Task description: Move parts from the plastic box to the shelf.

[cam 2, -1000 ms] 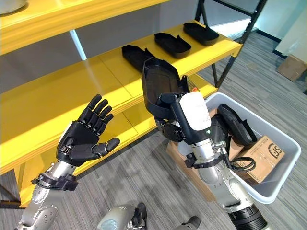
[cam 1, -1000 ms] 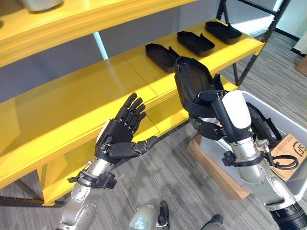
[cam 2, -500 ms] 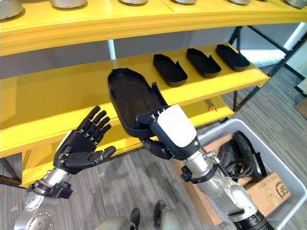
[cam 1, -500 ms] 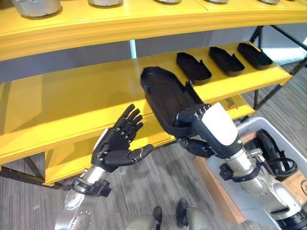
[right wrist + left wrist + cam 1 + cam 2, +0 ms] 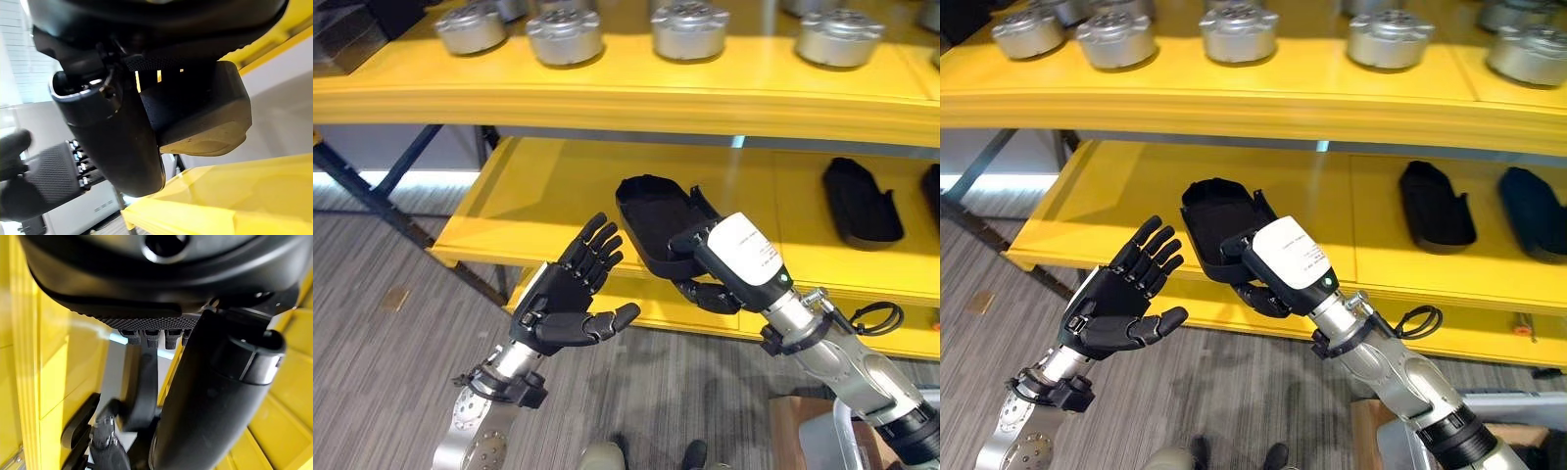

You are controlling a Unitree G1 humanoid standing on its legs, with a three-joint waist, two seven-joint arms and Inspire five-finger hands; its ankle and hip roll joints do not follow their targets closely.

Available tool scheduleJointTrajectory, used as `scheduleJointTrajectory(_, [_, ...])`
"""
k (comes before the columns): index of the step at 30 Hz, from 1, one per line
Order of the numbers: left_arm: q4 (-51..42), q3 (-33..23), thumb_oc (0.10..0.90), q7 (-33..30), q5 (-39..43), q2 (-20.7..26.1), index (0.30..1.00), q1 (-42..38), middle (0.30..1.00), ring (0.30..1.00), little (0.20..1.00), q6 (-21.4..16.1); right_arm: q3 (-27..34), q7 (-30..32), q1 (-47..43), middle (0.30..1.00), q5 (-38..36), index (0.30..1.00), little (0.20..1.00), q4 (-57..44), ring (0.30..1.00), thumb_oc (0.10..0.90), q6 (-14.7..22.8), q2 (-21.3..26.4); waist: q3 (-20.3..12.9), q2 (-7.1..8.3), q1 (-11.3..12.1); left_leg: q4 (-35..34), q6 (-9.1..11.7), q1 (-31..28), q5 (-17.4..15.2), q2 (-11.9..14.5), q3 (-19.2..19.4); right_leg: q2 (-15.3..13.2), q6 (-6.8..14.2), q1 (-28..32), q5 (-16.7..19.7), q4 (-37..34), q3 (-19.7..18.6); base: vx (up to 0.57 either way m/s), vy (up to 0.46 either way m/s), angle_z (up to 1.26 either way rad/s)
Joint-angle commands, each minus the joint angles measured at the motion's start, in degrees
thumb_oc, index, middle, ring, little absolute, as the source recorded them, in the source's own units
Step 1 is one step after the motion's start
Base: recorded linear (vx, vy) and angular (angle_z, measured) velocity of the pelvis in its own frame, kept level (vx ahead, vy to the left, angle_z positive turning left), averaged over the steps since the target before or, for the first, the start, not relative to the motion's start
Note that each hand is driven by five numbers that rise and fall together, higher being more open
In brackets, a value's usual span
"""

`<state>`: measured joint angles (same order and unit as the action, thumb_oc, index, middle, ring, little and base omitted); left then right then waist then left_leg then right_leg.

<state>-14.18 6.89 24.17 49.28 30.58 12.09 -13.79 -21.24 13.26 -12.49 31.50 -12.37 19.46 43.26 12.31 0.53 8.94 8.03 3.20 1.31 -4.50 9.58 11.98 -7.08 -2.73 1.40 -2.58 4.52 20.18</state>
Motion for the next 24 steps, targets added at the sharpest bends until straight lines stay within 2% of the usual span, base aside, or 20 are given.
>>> scheduleJointTrajectory(1, [-5.6,-1.6,0.9,0.6,2.8,0.7,1.0,-1.9,1.0,1.0,1.0,-5.2,2.2,5.5,-7.9,0.3,-1.8,0.3,0.3,-3.9,0.3,0.4,0.7,-0.4,-4.3,-1.0,-0.8,-3.9,3.5,0.8,11.7,6.1,-1.3,-0.6,4.4,0.2,-7.0,7.9,-2.0,0.14,0.239,0.2])
scheduleJointTrajectory(3, [-5.4,-1.9,0.9,0.7,3.0,0.6,1.0,-1.5,1.0,1.0,1.0,-5.5,1.6,5.5,-8.3,0.3,-2.1,0.3,0.3,-3.6,0.3,0.4,-1.2,-0.3,-3.8,-1.53,-0.7,-5.7,4.5,1.4,15.7,10.0,-0.2,-1.9,4.1,0.6,-8.7,10.5,-0.6,0.12,0.289,0.12])
scheduleJointTrajectory(4, [-5.3,-2.0,0.9,0.7,3.0,0.6,1.0,-1.5,1.0,1.0,1.0,-5.5,1.6,5.5,-8.3,0.3,-2.0,0.3,0.3,-3.6,0.3,0.4,-1.4,-0.3,-3.7,-1.59,-0.7,-6.0,4.6,1.4,16.2,10.3,-0.1,-2.1,4.0,0.6,-8.9,11.0,-0.5,0.13,0.415,0.16])
scheduleJointTrajectory(5, [-4.7,-2.3,0.9,0.9,2.5,0.4,1.0,-1.8,1.0,1.0,1.0,-5.5,1.5,5.8,-7.7,0.3,-1.8,0.3,0.3,-3.1,0.3,0.4,-2.1,-0.6,-3.3,-2.04,-1.0,-6.6,5.1,1.5,17.5,12.1,1.2,-3.3,3.8,0.7,-10.4,14.1,0.7,0.14,0.413,0.24])
scheduleJointTrajectory(7, [-4.2,-2.6,0.9,1.6,3.2,0.4,1.0,-2.1,1.0,1.0,1.0,-5.0,1.9,6.4,-6.6,0.3,-1.7,0.3,0.3,-2.4,0.3,0.4,-2.1,-0.5,-3.1,-2.14,-1.4,-7.2,5.7,0.5,15.6,11.8,2.3,-4.6,4.4,0.8,-12.4,17.3,1.3,0.21,0.449,0.27])
scheduleJointTrajectory(9, [-3.6,-2.6,0.9,2.5,1.8,0.9,1.0,-2.0,1.0,1.0,1.0,-4.9,2.4,7.6,-4.6,0.3,-1.5,0.3,0.3,-1.3,0.3,0.4,-2.4,-1.1,-2.5,-2.59,-0.7,-7.0,4.4,-0.2,12.4,9.8,1.4,-6.1,4.6,0.8,-13.1,20.8,1.5,0.18,0.494,0.32])
scheduleJointTrajectory(11, [-3.5,-2.5,0.9,2.6,1.2,1.0,1.0,-2.0,1.0,1.0,1.0,-4.8,2.6,8.8,-3.4,0.3,-1.5,0.3,0.3,-0.4,0.3,0.4,-2.7,-1.7,-2.1,-2.67,-0.1,-4.9,3.4,-0.1,10.1,7.0,-2.1,-6.7,5.0,0.8,-13.0,21.7,-0.2,0.14,0.395,0.12])
scheduleJointTrajectory(12, [-3.4,-2.5,0.9,2.6,1.2,1.0,1.0,-2.0,1.0,1.0,1.0,-4.8,2.6,8.8,-3.3,0.3,-1.5,0.3,0.3,-0.3,0.3,0.4,-2.7,-1.7,-2.1,-2.6,-0.1,-4.7,3.3,-0.1,9.9,6.9,-2.1,-6.8,5.0,0.8,-13.0,21.8,-0.2,0.16,0.536,0.04])
scheduleJointTrajectory(13, [-3.1,-2.7,0.9,3.5,1.8,1.0,1.0,-2.6,1.0,1.0,1.0,-4.2,3.5,11.3,-2.1,0.3,-0.7,0.3,0.3,0.9,0.3,0.4,-3.8,-2.4,-2.1,-2.65,0.3,-1.8,1.9,0.2,7.0,3.4,-3.9,-8.0,6.3,1.0,-11.2,20.9,-0.9,0.13,0.483,0.07])
scheduleJointTrajectory(15, [-3.2,-2.8,0.9,3.1,-0.4,1.2,1.0,-3.2,1.0,1.0,1.0,-4.2,4.4,11.8,-1.5,0.3,-0.9,0.3,0.3,1.7,0.3,0.4,-4.9,-3.5,-1.9,-2.26,0.4,1.1,0.7,0.7,4.7,0.8,-3.8,-9.9,7.3,2.1,-9.4,19.4,-1.4,0.12,0.499,0.05])
scheduleJointTrajectory(16, [-3.1,-2.7,0.9,3.3,-1.3,1.2,1.0,-3.9,1.0,1.0,1.0,-3.6,5.0,12.8,-0.4,0.3,0.0,0.3,0.3,2.6,0.3,0.4,-4.2,-4.7,-1.8,-1.82,0.4,2.7,-0.9,0.6,2.8,-1.3,-3.6,-11.7,7.8,2.7,-6.3,18.5,-2.0,0.07,0.347,0.1])
scheduleJointTrajectory(18, [-3.2,-2.9,0.9,3.2,-1.0,1.2,1.0,-3.9,1.0,1.0,1.0,-3.1,5.3,12.9,0.3,0.3,0.3,0.3,0.3,2.5,0.3,0.4,-3.9,-5.2,-1.8,-1.74,0.4,3.1,-1.6,0.3,2.1,-2.0,-2.9,-12.7,8.1,2.6,-4.4,18.4,-1.9,0.04,0.274,0.01])
scheduleJointTrajectory(20, [-3.3,-4.3,0.9,3.1,-0.4,1.4,1.0,-3.1,1.0,1.0,1.0,-2.9,6.0,12.5,1.6,0.3,1.4,0.3,0.3,1.8,0.3,0.4,-3.7,-6.3,-2.3,-1.83,1.0,2.0,-2.8,-1.6,1.1,-2.6,0.3,-14.7,9.1,1.1,0.0,19.4,0.6,0.01,0.326,-0.3])
scheduleJointTrajectory(21, [-3.4,-4.6,0.9,3.2,-0.1,1.5,1.0,-3.0,1.0,1.0,1.0,-2.8,6.0,12.5,1.6,0.3,1.4,0.3,0.3,1.7,0.3,0.4,-3.9,-6.3,-2.4,-1.83,1.1,1.6,-3.0,-2.0,1.0,-2.7,0.9,-14.9,9.3,0.7,0.3,19.8,1.1,0.01,0.355,-0.9])
scheduleJointTrajectory(22, [-2.9,-4.8,0.9,3.6,0.7,2.0,1.0,-3.3,1.0,1.0,1.0,-2.7,6.0,12.4,1.5,0.3,1.1,0.3,0.3,1.5,0.3,0.4,-6.5,-6.2,-2.6,-1.35,0.8,0.3,-4.4,-3.6,-0.3,-3.8,2.2,-13.8,9.8,-1.5,1.0,21.8,-0.1,0.01,0.23,-0.95])
scheduleJointTrajectory(23, [-2.9,-4.7,0.9,3.5,1.0,2.2,1.0,-3.5,1.0,1.0,1.0,-2.7,6.1,12.8,1.7,0.3,1.3,0.3,0.3,1.7,0.3,0.4,-6.9,-6.2,-2.6,-1.1,0.4,0.1,-4.8,-3.6,-0.7,-4.2,1.8,-13.1,9.8,-2.0,1.4,21.6,-1.4,0.0,0.176,-0.86])
scheduleJointTrajectory(24, [-2.8,-4.5,0.9,3.9,1.7,2.5,1.0,-3.7,1.0,1.0,1.0,-2.8,6.7,13.6,2.5,0.3,1.9,0.3,0.3,2.0,0.3,0.4,-7.4,-6.1,-2.4,-0.61,-0.6,0.2,-5.2,-3.4,-1.2,-4.8,0.7,-11.8,10.0,-3.0,2.1,20.4,-4.5,-0.02,-0.017,-0.26])
